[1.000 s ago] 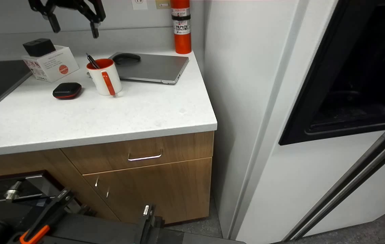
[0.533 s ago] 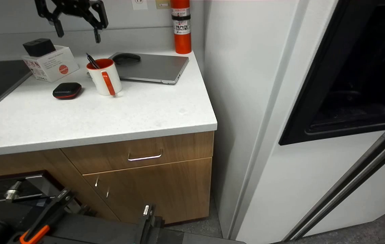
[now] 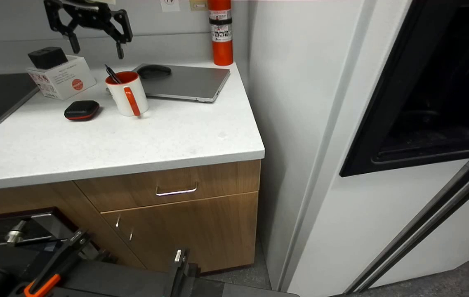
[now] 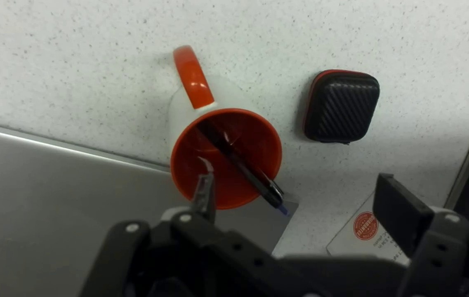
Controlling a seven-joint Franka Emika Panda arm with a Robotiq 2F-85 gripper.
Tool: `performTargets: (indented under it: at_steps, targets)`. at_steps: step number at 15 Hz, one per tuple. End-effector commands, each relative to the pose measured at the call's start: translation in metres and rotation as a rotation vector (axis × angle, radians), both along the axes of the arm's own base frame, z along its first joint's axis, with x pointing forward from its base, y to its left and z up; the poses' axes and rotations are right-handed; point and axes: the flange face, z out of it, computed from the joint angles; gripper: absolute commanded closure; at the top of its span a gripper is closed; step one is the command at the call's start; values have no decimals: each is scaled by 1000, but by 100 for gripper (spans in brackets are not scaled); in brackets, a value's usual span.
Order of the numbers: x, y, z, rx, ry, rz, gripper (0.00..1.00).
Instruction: Take the pen from the white cup and put it on the table
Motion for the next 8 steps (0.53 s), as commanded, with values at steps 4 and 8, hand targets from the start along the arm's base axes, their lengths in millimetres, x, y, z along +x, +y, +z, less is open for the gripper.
performTargets:
  at_steps: [4,8]
  targets:
    - [25,12,-30,18,-65,53,0]
    - [32,18,-42,21,-91,82,0]
